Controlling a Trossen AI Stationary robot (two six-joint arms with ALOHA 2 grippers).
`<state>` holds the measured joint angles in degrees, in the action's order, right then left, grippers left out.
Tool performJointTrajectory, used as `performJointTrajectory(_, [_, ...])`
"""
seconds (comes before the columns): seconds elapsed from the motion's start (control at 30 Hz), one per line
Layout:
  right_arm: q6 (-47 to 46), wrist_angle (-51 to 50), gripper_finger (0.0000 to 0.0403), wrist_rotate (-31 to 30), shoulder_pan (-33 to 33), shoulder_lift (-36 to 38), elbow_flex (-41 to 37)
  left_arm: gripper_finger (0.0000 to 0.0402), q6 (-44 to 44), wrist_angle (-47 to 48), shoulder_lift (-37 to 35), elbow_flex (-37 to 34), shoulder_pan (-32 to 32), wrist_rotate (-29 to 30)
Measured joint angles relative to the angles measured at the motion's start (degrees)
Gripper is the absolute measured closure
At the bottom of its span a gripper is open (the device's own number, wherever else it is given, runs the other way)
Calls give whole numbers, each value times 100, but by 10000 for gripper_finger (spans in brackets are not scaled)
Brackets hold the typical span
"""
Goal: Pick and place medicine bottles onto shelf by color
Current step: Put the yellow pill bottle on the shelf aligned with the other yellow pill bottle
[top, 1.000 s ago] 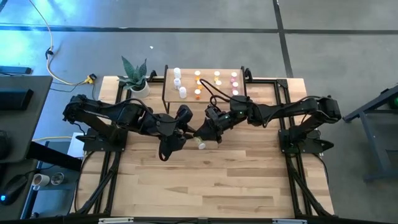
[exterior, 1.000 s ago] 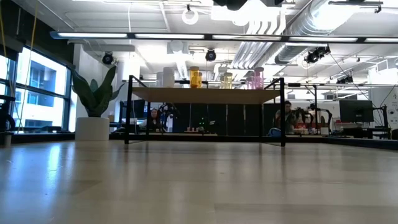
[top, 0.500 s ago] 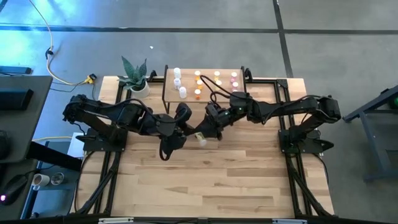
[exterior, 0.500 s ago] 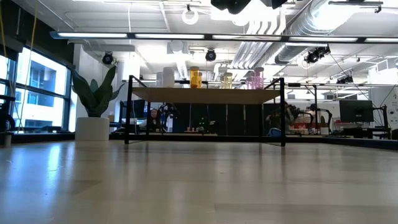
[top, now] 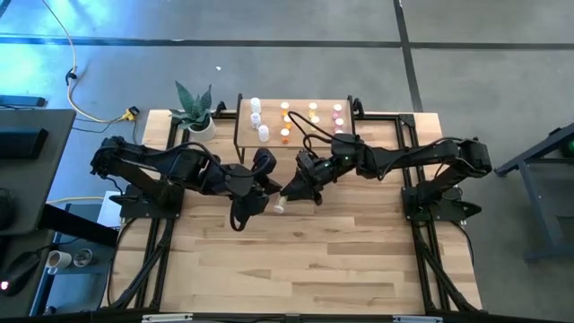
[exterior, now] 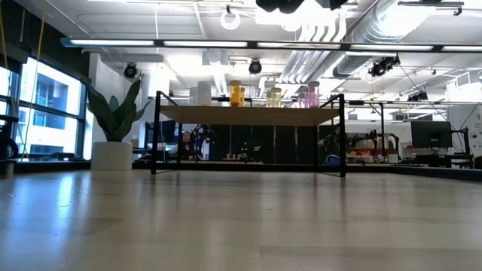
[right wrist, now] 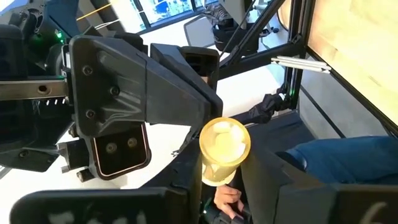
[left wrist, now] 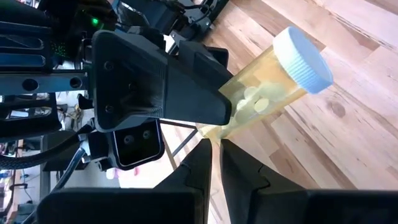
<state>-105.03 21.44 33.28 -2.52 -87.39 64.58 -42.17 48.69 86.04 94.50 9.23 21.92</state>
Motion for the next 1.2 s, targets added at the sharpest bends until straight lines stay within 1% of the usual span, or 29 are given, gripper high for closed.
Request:
performJointTrajectory(0.17, [50, -21, 328, 25, -11, 2, 0, 378, -2, 1, -2, -2, 0, 93])
performJointTrajectory(0.33, [259, -19, 327, 160, -13, 2, 2, 378, 0, -7, -2, -2, 0, 622])
performJointTrajectory(0.43, [465, -17, 327, 333, -11, 2, 2, 378, 43, 66, -36, -3, -2, 840])
performJointTrajectory(0.7, [939, 37, 327, 484, -11, 57, 3, 369, 733, 515, -142, -7, -36, 917])
performJointTrajectory(0.8, [1230, 28, 327, 485, -9, 117, 4, 355, 1014, 629, -155, -7, -140, 1059])
performJointTrajectory(0.87, [1422, 21, 327, 486, -9, 161, 4, 342, 1178, 704, -161, -7, -239, 1212])
performJointTrajectory(0.93, [1549, 32, 327, 478, -9, 212, 4, 325, 1320, 837, -166, -7, -336, 1240])
performJointTrajectory(1.1, [1638, 28, 327, 356, -20, 352, 4, 276, 1351, 1184, -166, -7, -502, 1243])
performJointTrajectory(1.2, [1514, 31, 327, 225, -74, 434, 4, 248, 1290, 1169, -166, -7, -510, 1215])
